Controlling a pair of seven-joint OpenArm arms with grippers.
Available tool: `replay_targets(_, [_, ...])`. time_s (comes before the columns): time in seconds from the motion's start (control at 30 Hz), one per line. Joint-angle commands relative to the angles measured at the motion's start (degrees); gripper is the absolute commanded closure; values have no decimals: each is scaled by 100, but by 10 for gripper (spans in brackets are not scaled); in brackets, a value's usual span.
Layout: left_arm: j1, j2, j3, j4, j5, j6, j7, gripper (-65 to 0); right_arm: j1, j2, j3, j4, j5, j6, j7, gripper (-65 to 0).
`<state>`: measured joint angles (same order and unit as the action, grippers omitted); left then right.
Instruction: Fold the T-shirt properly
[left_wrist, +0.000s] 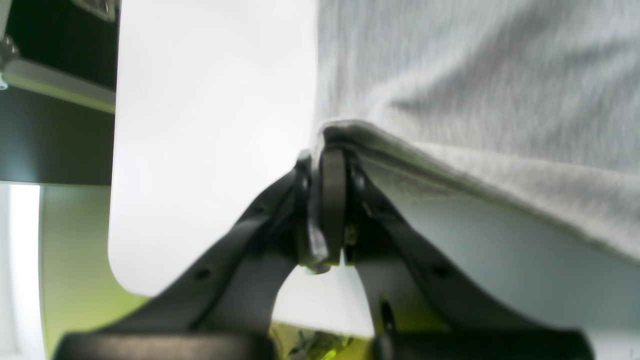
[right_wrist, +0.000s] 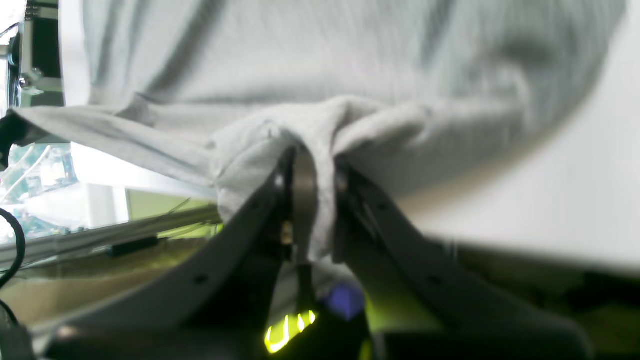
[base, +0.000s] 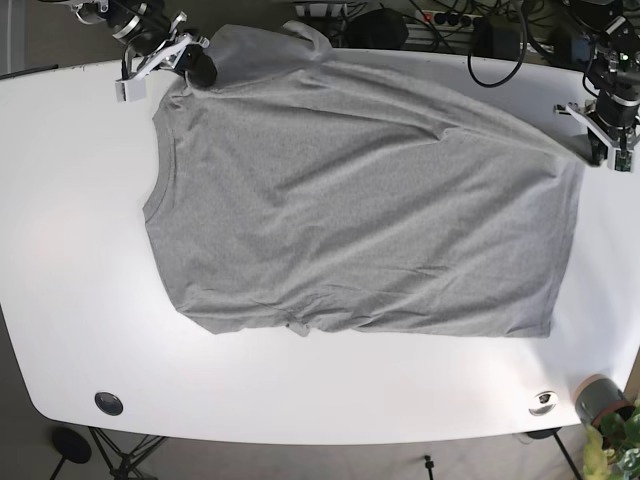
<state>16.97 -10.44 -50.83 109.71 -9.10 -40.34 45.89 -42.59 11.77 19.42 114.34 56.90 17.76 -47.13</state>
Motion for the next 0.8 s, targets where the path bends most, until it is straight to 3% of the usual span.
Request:
replay_targets(0.0, [-207, -104, -12, 75, -44, 34, -92, 0, 123, 49, 14, 86, 63, 22, 85, -21])
replay_targets(0.3, [-937, -315, 560, -233, -26, 34, -92, 0, 975, 49, -12, -292, 55, 22, 59, -21])
replay_targets(0.5, [-1447, -464, 762, -954, 335, 34, -101, 0, 1749, 58, 14, -810, 55, 22, -302, -21])
replay_targets(0.77, [-1957, -578, 876, -1745, 396, 34, -119, 0, 2540, 234, -21, -1426, 55, 22, -311, -21])
